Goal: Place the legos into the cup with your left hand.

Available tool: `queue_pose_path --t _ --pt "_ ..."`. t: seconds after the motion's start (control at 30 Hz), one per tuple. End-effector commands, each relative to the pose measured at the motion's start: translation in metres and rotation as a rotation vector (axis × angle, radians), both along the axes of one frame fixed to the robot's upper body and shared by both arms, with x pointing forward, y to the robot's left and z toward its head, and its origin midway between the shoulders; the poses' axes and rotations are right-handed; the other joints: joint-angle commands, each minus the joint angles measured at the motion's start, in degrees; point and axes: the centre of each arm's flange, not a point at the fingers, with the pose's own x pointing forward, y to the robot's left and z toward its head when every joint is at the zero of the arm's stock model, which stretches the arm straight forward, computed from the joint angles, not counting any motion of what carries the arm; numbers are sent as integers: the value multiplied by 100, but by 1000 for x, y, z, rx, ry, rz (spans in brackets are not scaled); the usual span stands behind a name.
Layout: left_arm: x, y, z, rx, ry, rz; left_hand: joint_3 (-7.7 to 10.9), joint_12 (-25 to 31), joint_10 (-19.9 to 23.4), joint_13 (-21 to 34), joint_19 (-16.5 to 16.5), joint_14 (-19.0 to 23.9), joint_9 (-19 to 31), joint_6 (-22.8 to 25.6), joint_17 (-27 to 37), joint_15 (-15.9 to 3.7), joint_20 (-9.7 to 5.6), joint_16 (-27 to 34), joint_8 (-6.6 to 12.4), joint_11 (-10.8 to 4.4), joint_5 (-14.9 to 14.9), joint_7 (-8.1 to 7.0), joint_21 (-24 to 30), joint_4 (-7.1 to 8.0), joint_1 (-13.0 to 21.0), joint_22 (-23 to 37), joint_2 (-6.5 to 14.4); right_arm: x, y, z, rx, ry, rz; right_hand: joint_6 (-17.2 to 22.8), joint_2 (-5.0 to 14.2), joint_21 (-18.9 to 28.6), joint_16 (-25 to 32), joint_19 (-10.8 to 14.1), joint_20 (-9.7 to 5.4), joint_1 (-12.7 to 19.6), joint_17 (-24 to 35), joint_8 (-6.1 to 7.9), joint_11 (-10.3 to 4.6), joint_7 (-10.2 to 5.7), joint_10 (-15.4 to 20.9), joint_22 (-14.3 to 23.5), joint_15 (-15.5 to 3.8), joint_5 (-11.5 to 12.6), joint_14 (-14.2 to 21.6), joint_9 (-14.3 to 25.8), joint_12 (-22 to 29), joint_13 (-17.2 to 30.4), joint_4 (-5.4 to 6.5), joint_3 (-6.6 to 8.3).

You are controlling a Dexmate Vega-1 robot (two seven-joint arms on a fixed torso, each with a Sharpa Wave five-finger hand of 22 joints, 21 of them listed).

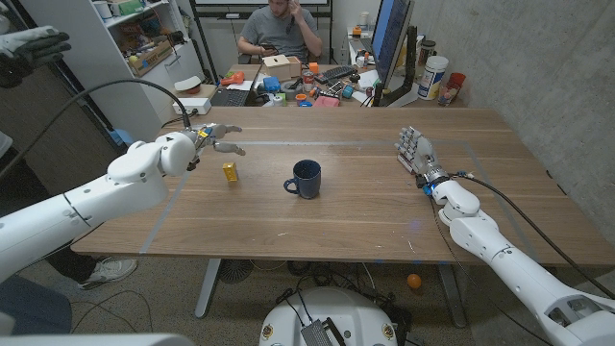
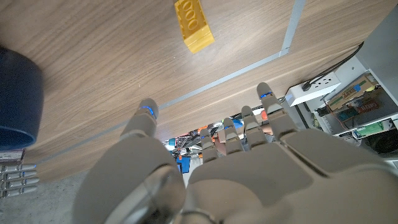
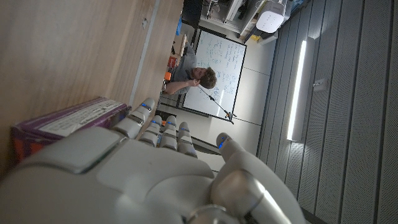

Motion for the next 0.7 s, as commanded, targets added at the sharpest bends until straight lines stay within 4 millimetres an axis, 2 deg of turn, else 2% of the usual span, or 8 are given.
queue_pose_path --t 0.03,0.43,0.7 --pt "6 1 -5 16 70 25 -20 50 55 14 81 52 21 35 10 -17 -19 5 27 -18 65 12 12 -9 88 17 -1 -3 0 -4 3 1 -5 31 256 12 18 -27 -170 -64 19 26 24 -37 17 30 -9 29 15 31 14 25 -14 -19" --pt "14 8 -19 41 83 67 -38 42 56 16 139 73 21 106 8 -19 -49 -6 45 -36 82 28 14 -17 193 16 9 -8 0 -6 8 0 -13 23 253 13 18 -27 -165 -65 17 24 12 -36 15 30 -7 31 22 31 14 25 -18 -19" --pt "25 15 -27 -5 79 50 -54 37 53 17 161 93 21 160 7 -27 -58 -8 58 -29 88 55 11 -12 238 16 15 -11 1 -7 5 -3 -18 21 250 14 18 -24 -161 -68 16 25 19 -33 18 30 -2 32 24 31 15 25 -20 -21"
